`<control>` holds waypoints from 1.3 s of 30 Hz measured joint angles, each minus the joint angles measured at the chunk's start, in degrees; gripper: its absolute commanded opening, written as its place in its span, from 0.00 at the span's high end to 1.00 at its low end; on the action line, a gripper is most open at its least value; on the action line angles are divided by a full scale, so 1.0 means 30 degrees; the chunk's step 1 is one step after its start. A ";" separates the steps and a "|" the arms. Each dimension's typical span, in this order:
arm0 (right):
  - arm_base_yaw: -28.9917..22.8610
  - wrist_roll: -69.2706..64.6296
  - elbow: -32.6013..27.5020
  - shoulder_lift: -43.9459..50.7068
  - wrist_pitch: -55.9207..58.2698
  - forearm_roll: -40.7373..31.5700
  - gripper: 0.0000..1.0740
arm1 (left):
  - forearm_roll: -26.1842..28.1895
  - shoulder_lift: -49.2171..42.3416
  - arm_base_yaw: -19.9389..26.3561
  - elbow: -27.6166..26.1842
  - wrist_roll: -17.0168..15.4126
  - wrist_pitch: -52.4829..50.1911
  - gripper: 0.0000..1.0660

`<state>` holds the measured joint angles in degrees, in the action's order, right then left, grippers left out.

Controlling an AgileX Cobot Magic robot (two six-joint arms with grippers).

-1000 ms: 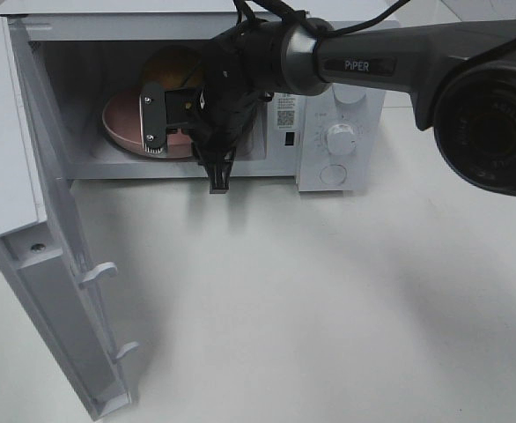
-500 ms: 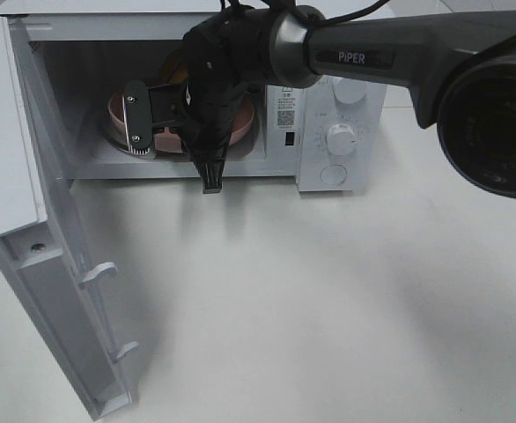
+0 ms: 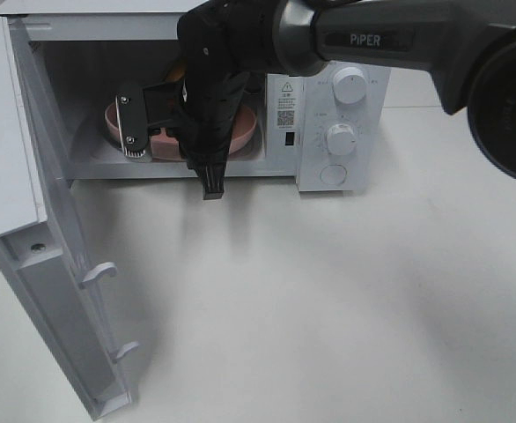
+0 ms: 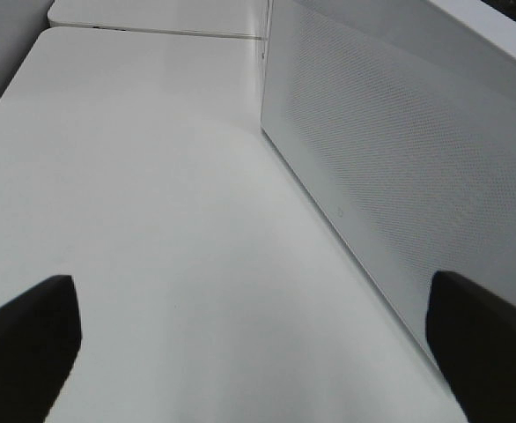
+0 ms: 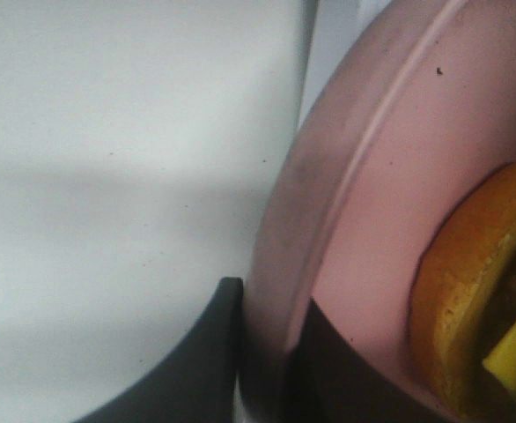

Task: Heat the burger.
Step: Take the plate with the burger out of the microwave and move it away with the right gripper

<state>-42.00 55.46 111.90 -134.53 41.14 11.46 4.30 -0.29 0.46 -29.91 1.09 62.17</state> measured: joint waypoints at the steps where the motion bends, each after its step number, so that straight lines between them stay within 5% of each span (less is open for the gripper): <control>1: -0.0076 0.0458 -0.0726 0.0477 -0.0153 -0.0076 1.00 | 0.0000 0.0000 0.0000 0.0000 0.0000 0.0000 0.06; 17: -0.1089 0.0993 -0.6837 0.4068 -0.2196 0.1375 1.00 | 0.0019 0.0000 0.0000 0.0000 0.0000 0.0000 0.06; 39: -0.2998 -0.0955 -0.8957 0.5901 -0.2502 0.2827 1.00 | 0.0115 0.0000 0.0000 0.0000 0.0000 0.0000 0.06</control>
<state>-50.99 52.60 85.03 -116.83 33.63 19.94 4.64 -0.29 0.46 -29.91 1.09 62.17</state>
